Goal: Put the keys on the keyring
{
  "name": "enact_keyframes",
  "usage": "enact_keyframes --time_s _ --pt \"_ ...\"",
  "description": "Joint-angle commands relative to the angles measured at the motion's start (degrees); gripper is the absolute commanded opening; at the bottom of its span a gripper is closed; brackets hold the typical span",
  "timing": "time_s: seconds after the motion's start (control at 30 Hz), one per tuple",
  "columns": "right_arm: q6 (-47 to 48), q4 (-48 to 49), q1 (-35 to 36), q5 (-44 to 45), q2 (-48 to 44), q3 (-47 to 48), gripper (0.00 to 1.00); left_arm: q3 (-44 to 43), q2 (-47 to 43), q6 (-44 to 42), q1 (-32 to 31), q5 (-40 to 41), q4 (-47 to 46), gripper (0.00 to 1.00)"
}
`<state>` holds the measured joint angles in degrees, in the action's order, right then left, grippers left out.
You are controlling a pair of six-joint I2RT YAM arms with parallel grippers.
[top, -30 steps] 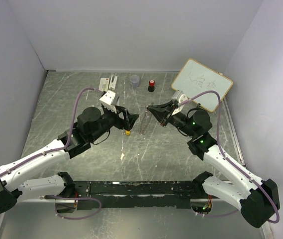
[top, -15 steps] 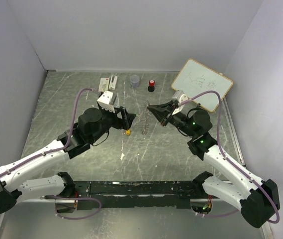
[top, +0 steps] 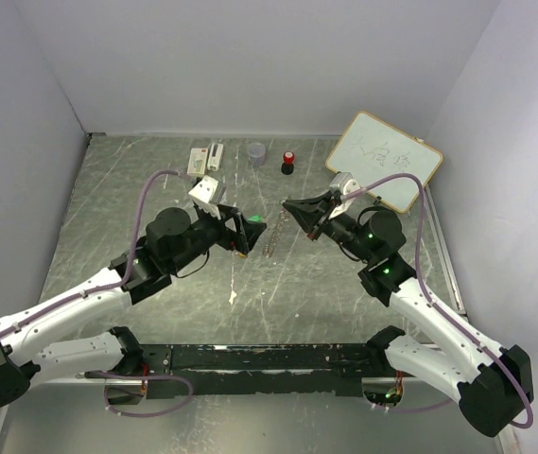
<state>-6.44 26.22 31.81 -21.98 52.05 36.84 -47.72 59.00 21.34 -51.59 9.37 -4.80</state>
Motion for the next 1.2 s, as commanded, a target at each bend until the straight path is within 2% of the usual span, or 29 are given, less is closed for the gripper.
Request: enact_keyframes --time_s 0.0,0.3,0.53,0.67,0.73,1.0,1.07,1.17 --pt "0.0 0.8 -0.3 0.6 0.0 0.9 0.00 2.1 -3.1 -3.6 -0.1 -9.2 -8.9 0.99" --pt "-0.5 1.8 -0.3 0.2 0.7 1.4 0.00 0.4 2.5 -5.8 -0.1 -15.9 -8.7 0.99" --pt "-0.8 1.5 -0.2 -1.2 0.7 2.4 0.00 1.8 5.9 -7.2 0.0 -11.2 -11.9 0.99" --pt "-1.0 1.3 -0.3 -1.6 0.6 2.7 0.00 1.0 7.9 -8.9 0.0 -10.4 -12.5 0.94" --pt "-1.2 1.2 -0.3 -1.7 0.6 2.8 0.00 0.8 8.7 -9.6 0.0 -10.4 -12.9 0.85" --pt "-1.4 0.1 -0.2 -1.1 0.1 3.2 0.00 0.2 8.7 -10.2 0.0 -9.5 -12.6 0.27" --pt "-1.4 -0.8 -0.2 -0.4 0.1 3.3 0.00 0.1 7.9 -10.3 0.0 -8.1 -11.9 0.09" --pt "-1.5 -2.9 -0.3 0.8 0.0 3.8 0.00 -0.9 6.9 -11.0 0.0 -5.6 -9.3 0.07"
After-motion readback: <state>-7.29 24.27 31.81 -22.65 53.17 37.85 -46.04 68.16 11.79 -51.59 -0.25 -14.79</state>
